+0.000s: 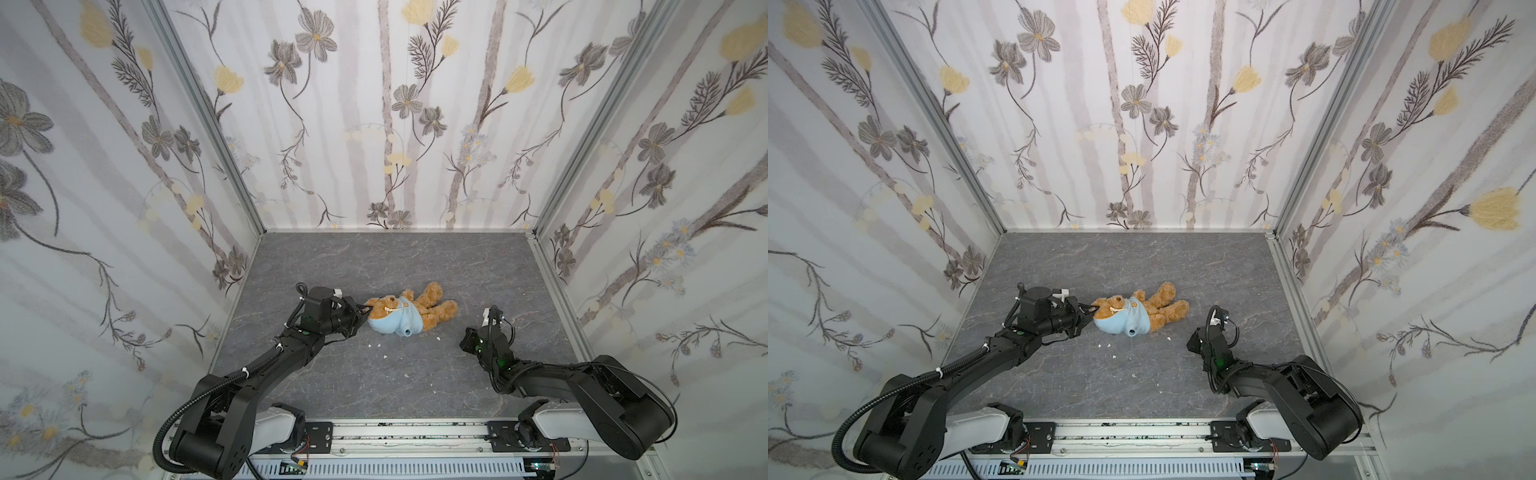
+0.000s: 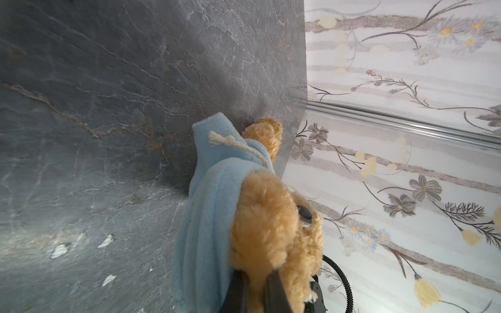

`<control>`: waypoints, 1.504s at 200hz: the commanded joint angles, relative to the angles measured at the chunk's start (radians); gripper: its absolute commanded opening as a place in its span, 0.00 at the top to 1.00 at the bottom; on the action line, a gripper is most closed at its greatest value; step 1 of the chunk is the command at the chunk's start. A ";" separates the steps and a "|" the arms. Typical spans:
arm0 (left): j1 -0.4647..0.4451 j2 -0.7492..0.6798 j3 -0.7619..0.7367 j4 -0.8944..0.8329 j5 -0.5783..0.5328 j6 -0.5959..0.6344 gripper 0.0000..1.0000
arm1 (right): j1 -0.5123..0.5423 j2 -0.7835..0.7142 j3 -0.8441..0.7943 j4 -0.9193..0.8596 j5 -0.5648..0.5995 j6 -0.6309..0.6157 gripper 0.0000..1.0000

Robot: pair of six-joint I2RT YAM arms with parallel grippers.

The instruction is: Dress the teddy bear

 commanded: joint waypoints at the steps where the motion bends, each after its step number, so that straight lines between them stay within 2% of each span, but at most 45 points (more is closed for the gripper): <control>1: -0.003 -0.010 0.037 0.020 0.026 0.134 1.00 | 0.019 -0.056 -0.001 0.193 -0.227 -0.121 0.98; 17: -0.003 -0.019 0.052 0.015 0.023 0.215 1.00 | 0.055 -0.125 0.057 0.088 -0.296 -0.204 0.80; 27: -0.003 -0.013 0.058 0.015 0.031 0.261 1.00 | 0.076 -0.161 0.094 0.026 -0.319 -0.240 0.74; 51: -0.003 0.015 0.059 0.015 0.053 0.319 1.00 | 0.097 -0.209 0.153 -0.041 -0.389 -0.251 0.63; 76: -0.004 0.021 0.057 0.015 0.052 0.337 1.00 | 0.097 -0.125 0.273 -0.122 -0.508 -0.228 0.60; 113: -0.005 0.020 0.051 0.015 0.053 0.336 1.00 | 0.090 0.033 0.381 -0.157 -0.559 -0.184 0.63; 150: -0.013 0.013 0.051 0.015 0.058 0.339 1.00 | 0.066 0.129 0.421 -0.137 -0.552 -0.157 0.64; 176: -0.014 0.015 0.053 0.015 0.061 0.341 1.00 | 0.062 0.213 0.443 -0.093 -0.606 -0.140 0.65; 210: -0.019 0.018 0.056 0.015 0.067 0.353 1.00 | 0.059 0.260 0.443 -0.027 -0.631 -0.091 0.77; 251: -0.019 0.001 0.050 0.002 0.038 0.419 1.00 | 0.000 0.238 0.353 0.044 -0.573 0.045 1.00; 276: -0.016 -0.026 0.048 -0.032 -0.024 0.474 1.00 | -0.046 0.211 0.269 0.018 -0.492 0.124 1.00; 301: -0.004 -0.024 0.048 -0.058 -0.063 0.463 1.00 | -0.061 0.202 0.206 0.010 -0.409 0.165 1.00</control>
